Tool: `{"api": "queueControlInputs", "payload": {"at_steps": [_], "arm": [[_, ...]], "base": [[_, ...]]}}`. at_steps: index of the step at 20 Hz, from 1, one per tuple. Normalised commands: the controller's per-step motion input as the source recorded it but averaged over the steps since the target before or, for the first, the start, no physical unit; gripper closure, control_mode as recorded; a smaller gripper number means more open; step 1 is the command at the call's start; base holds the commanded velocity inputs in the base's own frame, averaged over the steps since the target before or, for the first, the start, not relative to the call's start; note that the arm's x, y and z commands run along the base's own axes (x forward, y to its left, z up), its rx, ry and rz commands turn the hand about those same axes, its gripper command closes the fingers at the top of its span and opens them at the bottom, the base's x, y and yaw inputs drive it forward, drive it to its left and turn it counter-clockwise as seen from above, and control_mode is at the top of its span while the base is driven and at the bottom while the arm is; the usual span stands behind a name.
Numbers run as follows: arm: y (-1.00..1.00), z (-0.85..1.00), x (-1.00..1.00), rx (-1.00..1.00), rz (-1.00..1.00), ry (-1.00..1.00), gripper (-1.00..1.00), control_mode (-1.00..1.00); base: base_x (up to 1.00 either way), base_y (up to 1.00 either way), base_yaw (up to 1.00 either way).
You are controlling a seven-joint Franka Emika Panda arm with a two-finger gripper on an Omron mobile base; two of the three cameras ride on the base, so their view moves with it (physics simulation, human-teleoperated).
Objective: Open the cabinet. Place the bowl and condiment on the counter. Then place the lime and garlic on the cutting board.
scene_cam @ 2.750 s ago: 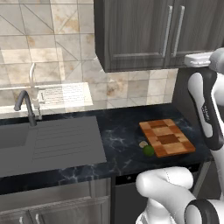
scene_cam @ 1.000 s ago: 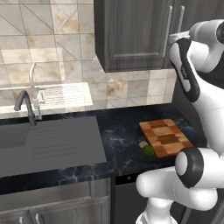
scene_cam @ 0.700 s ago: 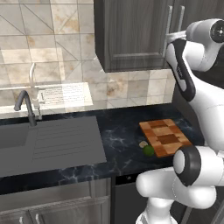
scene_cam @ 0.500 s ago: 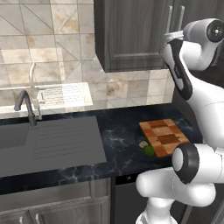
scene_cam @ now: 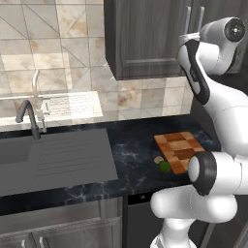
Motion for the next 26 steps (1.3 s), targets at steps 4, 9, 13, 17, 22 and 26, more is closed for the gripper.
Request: {"api": "queueControlInputs", "payload": {"at_steps": [4,9,13,17,22,26], "arm": [[-0.03,0.00,0.08,0.05,0.00,0.00,-1.00,-1.00],[-0.08,0.00,0.19,0.04,0.00,0.00,-1.00,-1.00],[-0.03,0.00,0.22,0.03,0.00,0.00,-1.00,-1.00],[-0.01,0.00,0.20,0.03,0.01,0.00,-1.00,-1.00],[0.03,-0.04,0.25,0.00,0.00,0.02,1.00,-1.00],[0.07,-0.04,0.29,0.00,0.00,0.02,1.00,-1.00]], "base": [[0.00,0.00,0.00],[0.00,0.00,0.00],[0.00,0.00,0.00],[0.00,0.00,0.00],[0.00,0.00,0.00],[0.00,0.00,0.00]]}}
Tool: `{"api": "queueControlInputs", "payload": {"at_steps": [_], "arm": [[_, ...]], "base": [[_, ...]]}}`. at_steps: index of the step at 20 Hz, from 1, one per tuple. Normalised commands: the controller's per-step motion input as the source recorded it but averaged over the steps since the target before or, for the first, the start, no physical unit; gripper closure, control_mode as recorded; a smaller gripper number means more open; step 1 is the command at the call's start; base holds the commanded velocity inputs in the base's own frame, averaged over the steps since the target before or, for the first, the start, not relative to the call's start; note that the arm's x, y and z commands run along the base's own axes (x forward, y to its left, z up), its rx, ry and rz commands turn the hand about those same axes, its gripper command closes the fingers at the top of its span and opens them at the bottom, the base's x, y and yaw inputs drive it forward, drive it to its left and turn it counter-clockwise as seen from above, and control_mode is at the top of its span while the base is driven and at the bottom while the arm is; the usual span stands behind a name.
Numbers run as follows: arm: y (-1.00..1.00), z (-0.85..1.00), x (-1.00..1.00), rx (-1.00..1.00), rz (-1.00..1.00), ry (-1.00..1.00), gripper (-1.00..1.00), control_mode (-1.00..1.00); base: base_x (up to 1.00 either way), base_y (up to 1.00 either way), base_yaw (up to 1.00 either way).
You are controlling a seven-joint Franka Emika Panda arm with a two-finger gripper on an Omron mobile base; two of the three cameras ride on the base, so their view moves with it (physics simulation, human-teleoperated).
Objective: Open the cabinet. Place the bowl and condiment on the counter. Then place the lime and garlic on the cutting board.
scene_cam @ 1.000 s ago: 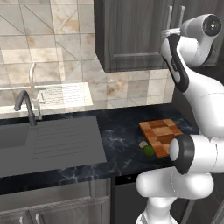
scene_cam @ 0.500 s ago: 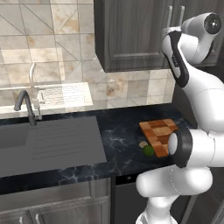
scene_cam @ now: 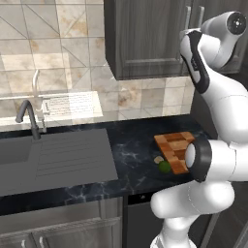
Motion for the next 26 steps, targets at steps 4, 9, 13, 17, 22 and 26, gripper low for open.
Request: {"api": "queueControlInputs", "payload": {"at_steps": [4,9,13,17,22,26], "arm": [[0.02,0.00,0.19,0.00,0.00,0.01,1.00,-1.00],[0.01,0.00,0.03,0.00,0.00,0.03,1.00,-1.00],[0.00,-0.01,0.07,0.00,0.00,0.02,1.00,-1.00],[0.00,0.00,-0.02,0.00,0.00,0.00,1.00,-1.00],[-0.05,0.00,-0.29,0.00,-0.02,-0.02,1.00,-1.00],[-0.20,0.00,-0.52,0.00,-0.05,-0.03,1.00,-1.00]], "base": [[0.00,0.00,0.00],[0.00,0.00,0.00],[0.00,0.00,0.00],[0.00,0.00,0.00],[0.00,0.00,0.00],[0.00,0.00,0.00]]}}
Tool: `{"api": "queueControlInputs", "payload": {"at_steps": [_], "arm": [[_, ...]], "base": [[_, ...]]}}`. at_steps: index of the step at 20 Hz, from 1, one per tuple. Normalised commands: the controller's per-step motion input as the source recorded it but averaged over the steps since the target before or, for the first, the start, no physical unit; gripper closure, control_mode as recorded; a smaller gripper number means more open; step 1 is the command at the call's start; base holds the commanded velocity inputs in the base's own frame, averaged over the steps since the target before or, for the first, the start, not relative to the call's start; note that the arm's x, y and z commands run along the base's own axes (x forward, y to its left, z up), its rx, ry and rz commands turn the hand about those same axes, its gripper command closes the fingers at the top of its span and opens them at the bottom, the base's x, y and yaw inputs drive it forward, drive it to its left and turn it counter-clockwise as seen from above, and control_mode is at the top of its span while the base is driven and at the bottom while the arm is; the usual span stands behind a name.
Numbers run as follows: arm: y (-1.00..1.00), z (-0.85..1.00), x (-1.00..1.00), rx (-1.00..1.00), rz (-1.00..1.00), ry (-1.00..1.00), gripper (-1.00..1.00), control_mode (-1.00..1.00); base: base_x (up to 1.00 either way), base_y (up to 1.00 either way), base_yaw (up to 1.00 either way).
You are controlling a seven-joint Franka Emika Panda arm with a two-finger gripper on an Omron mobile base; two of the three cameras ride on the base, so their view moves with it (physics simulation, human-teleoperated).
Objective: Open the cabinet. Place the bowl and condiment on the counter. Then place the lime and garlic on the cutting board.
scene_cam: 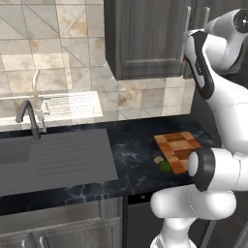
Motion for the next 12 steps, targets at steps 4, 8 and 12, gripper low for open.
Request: {"api": "queueControlInputs", "payload": {"at_steps": [4,8,12], "arm": [[-0.24,0.00,-0.53,0.00,-0.07,0.00,1.00,-1.00],[-0.26,0.00,-0.49,0.00,-0.07,0.00,1.00,-1.00],[-0.29,0.00,-0.48,0.01,-0.06,0.00,1.00,-1.00]], "base": [[0.00,0.00,0.00],[0.00,0.00,0.00],[0.00,0.00,0.00]]}}
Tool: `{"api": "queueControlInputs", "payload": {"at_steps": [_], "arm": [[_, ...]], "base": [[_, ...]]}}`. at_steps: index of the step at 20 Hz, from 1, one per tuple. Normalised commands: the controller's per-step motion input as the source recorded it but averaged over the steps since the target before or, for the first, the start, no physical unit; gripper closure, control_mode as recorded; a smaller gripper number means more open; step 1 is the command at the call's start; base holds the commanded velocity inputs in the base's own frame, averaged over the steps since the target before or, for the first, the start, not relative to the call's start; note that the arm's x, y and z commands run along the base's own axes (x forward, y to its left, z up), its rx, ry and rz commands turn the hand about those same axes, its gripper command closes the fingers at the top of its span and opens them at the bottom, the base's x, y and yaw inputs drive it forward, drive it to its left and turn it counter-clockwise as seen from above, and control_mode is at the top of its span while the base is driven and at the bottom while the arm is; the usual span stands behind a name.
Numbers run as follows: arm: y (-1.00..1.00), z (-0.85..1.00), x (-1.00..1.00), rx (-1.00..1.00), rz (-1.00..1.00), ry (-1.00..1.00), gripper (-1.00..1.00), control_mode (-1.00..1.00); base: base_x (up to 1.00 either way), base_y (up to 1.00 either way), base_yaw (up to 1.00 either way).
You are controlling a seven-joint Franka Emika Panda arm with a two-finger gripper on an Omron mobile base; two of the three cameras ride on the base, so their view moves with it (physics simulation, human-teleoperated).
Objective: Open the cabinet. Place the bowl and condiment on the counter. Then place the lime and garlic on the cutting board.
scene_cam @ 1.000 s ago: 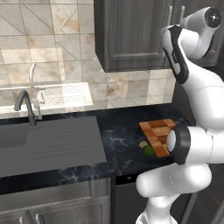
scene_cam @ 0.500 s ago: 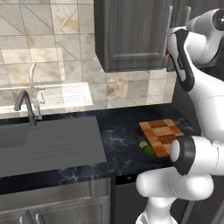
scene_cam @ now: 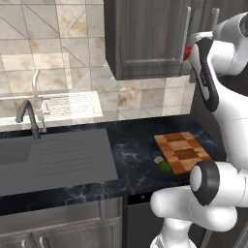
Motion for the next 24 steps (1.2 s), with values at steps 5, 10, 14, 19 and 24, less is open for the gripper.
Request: {"api": "queueControlInputs", "payload": {"at_steps": [5,10,14,19,24], "arm": [[-0.32,0.00,-0.54,0.03,-0.05,-0.03,1.00,-1.00],[-0.41,0.00,-0.55,0.06,-0.02,-0.02,1.00,-1.00],[-0.55,0.00,-0.45,0.03,0.00,0.00,1.00,-1.00],[-0.61,-0.01,-0.41,0.03,0.00,0.00,1.00,-1.00],[-0.44,-0.03,-0.23,0.04,0.00,0.00,1.00,-1.00]], "base": [[0.00,0.00,0.00],[0.00,0.00,0.00],[0.00,0.00,0.00],[0.00,0.00,0.00],[0.00,0.00,0.00]]}}
